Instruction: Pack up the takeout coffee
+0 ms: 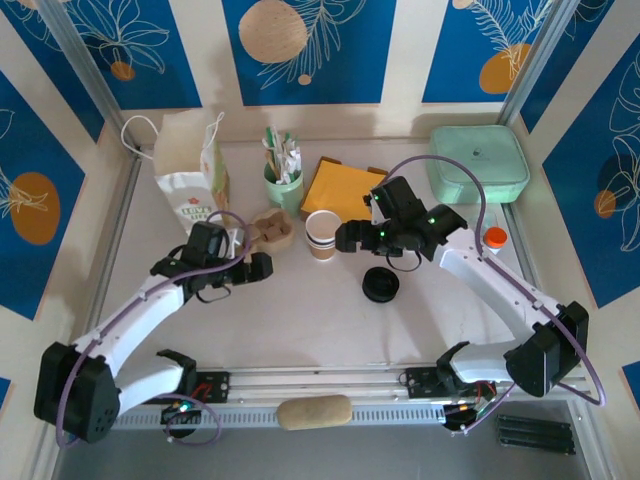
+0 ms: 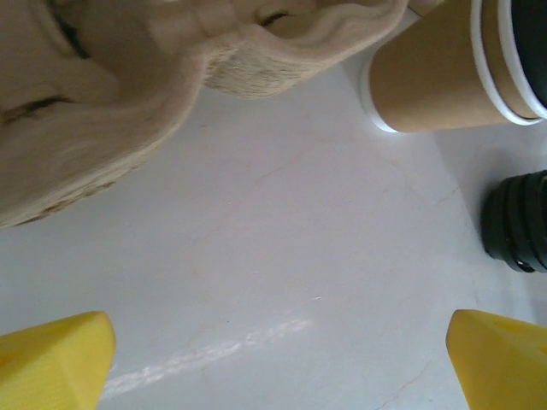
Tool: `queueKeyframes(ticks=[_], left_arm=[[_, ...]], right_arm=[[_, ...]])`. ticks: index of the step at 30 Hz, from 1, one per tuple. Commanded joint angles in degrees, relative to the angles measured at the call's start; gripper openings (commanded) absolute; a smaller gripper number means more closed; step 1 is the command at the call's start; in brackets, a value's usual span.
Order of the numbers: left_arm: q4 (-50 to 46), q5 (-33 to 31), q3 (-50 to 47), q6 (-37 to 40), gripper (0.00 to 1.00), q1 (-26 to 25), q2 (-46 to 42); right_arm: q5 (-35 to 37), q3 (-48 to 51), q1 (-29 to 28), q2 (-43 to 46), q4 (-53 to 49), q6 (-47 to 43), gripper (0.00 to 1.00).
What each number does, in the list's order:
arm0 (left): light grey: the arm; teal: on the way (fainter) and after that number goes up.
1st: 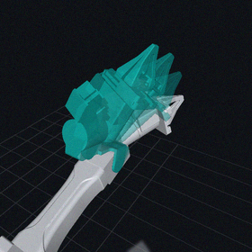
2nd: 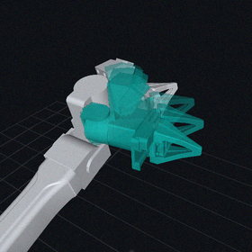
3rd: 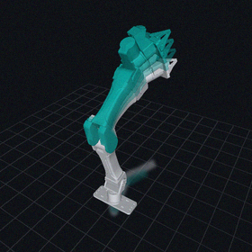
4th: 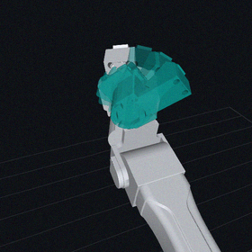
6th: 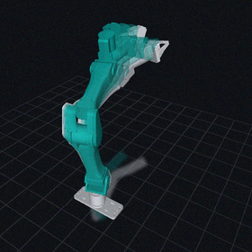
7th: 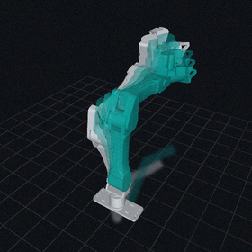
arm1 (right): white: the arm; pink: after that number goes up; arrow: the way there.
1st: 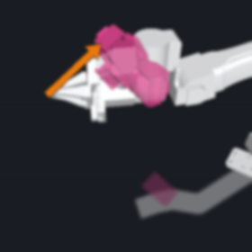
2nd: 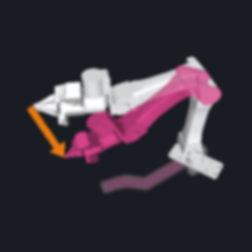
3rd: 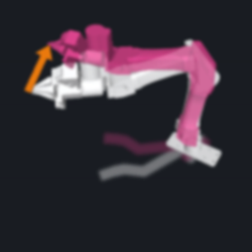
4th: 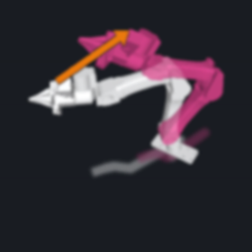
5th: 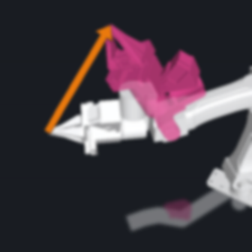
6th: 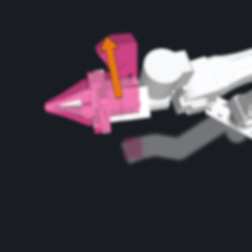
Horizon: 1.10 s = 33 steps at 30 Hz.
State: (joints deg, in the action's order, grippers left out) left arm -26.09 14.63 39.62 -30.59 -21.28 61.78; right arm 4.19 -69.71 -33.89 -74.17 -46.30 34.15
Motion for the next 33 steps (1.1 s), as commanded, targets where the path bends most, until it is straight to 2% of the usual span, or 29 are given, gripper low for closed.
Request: queueKeyframes(ticks=[1,5,15,20,26,33], left_arm=[[-6.4,-9.5,3.4,0.5,0.99,0.1,-2.6],[-7.8,-11.0,5.9,3.2,0.99,3.5,-0.6],[-2.4,-11.2,14.0,11.4,1.0,11.5,14.3],[-0.4,-10.5,17.5,14.0,0.99,13.5,20.6],[1.9,-2.2,18.7,16.4,0.99,13.6,24.7],[4.0,6.3,15.6,14.9,0.99,12.8,23.4]], right_arm=[[-1.9,0.1,-0.1,0.0,0.6,0.8,0.89],[-2.2,0.0,-0.5,-0.1,0.7,0.8,0.9],[-1.5,0.1,-3.0,2.0,0.0,1.2,0.92],[-0.8,1.6,-3.2,4.6,-0.3,2.0,0.92],[-0.7,2.9,-3.0,6.3,-0.5,2.2,0.92],[-1.6,4.0,-2.8,5.6,0.8,2.5,0.91]])
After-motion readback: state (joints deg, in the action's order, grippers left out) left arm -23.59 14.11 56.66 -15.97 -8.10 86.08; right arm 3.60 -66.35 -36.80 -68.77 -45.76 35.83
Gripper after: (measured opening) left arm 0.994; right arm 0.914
